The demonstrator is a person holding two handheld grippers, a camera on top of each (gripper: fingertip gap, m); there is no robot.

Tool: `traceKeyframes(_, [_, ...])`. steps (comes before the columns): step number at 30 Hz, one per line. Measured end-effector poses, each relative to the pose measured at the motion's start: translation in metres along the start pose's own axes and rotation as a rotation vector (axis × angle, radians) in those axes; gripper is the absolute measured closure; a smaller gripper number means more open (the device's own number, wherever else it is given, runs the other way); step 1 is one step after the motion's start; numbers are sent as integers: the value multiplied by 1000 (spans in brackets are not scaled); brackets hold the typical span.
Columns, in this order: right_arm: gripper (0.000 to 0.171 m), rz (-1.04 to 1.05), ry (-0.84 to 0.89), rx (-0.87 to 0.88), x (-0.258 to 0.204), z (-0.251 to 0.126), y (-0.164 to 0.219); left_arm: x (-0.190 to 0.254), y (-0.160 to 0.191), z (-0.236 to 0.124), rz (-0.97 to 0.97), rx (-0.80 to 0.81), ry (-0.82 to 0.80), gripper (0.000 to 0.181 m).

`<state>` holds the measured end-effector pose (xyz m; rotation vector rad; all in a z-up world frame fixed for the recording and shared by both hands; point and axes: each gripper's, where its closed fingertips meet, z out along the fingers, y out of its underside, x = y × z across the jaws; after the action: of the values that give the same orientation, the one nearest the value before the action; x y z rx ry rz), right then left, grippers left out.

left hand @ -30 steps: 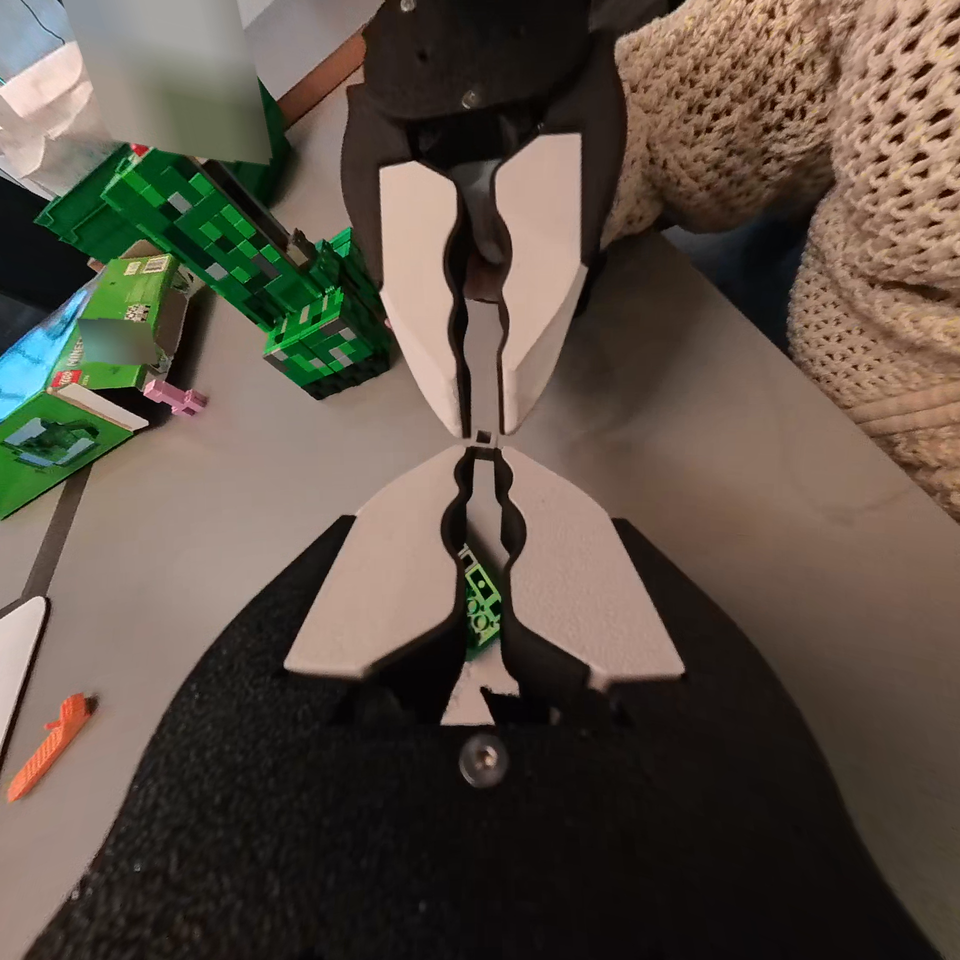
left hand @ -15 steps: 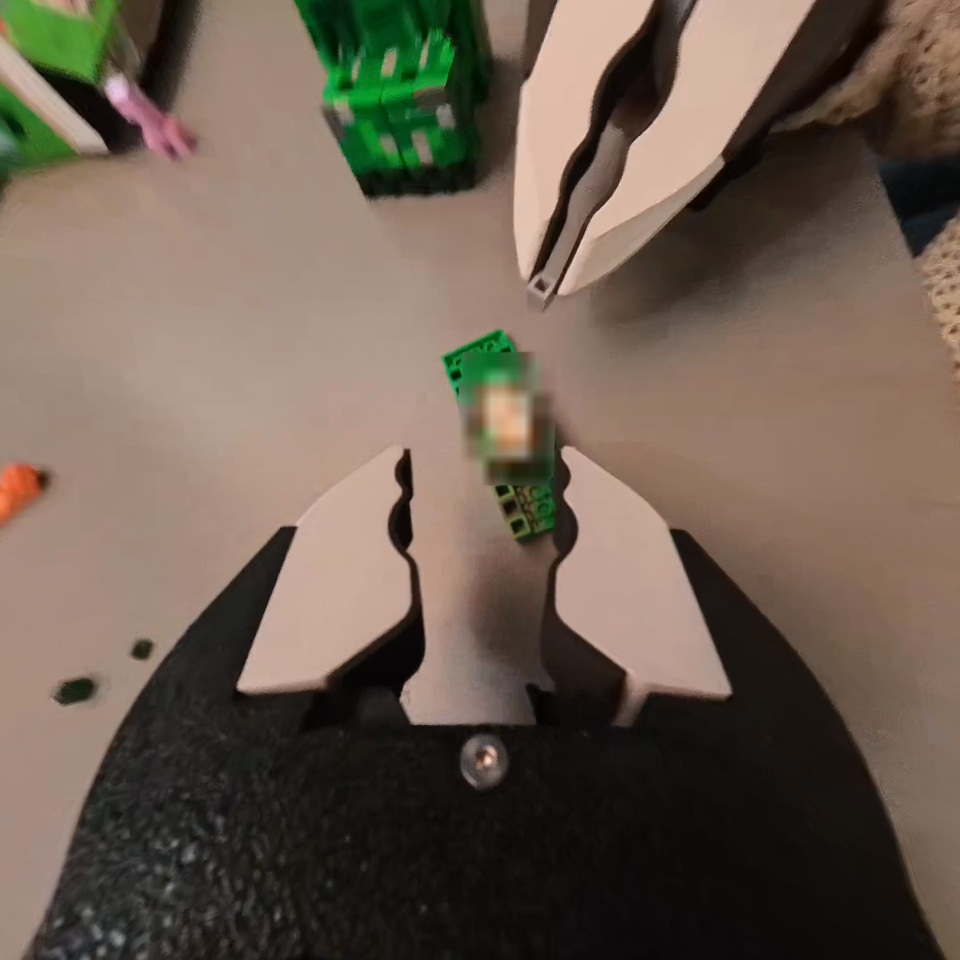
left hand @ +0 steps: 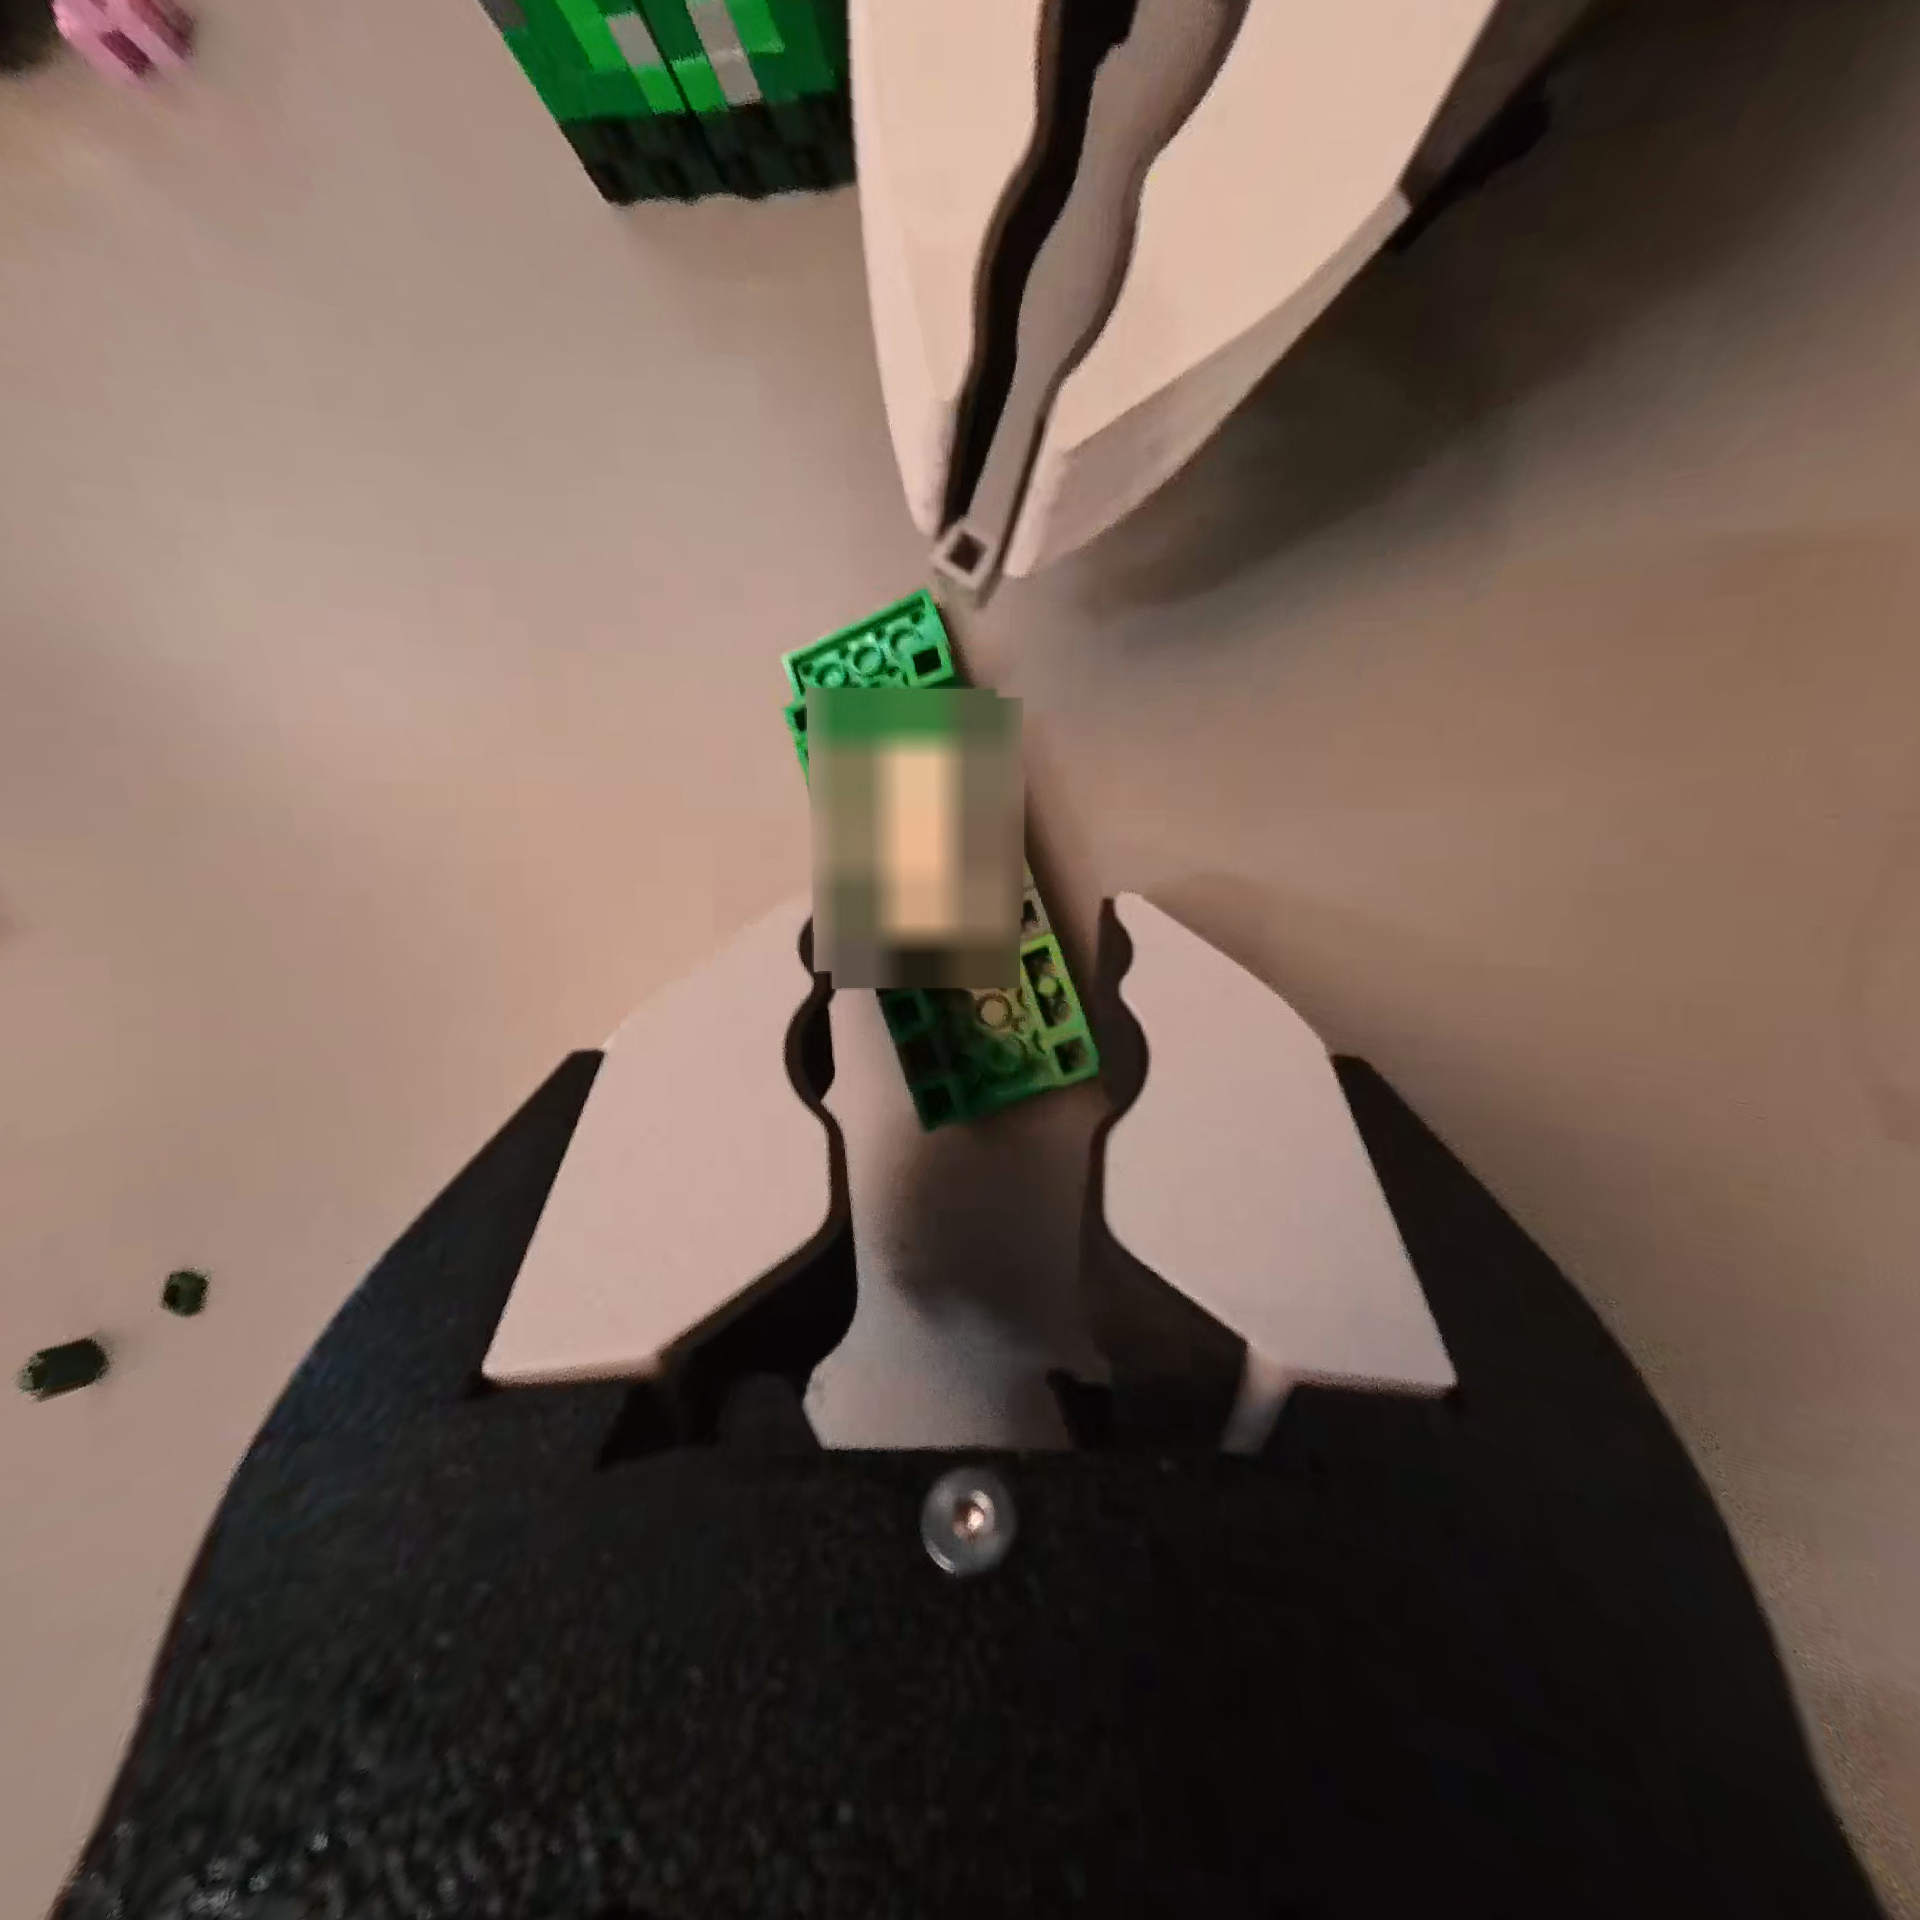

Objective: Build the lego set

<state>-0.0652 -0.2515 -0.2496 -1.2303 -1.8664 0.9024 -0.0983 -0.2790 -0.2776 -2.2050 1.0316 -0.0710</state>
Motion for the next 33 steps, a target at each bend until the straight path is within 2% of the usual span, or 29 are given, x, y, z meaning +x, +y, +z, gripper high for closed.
traceKeyframes(4, [163,-29,-127,41,-7,-1,-4,-2,-3,2,36,5,-3,143])
traceKeyframes(15, [163,-101,-352,55,-26,13,-10,8,5,-9,148,119,157,146])
traceKeyframes(20, [163,-109,-391,16,-25,18,-6,9,4,-10,127,168,195,147])
traceKeyframes(33, [163,-93,-445,-40,-28,17,0,9,3,-10,122,173,197,147])
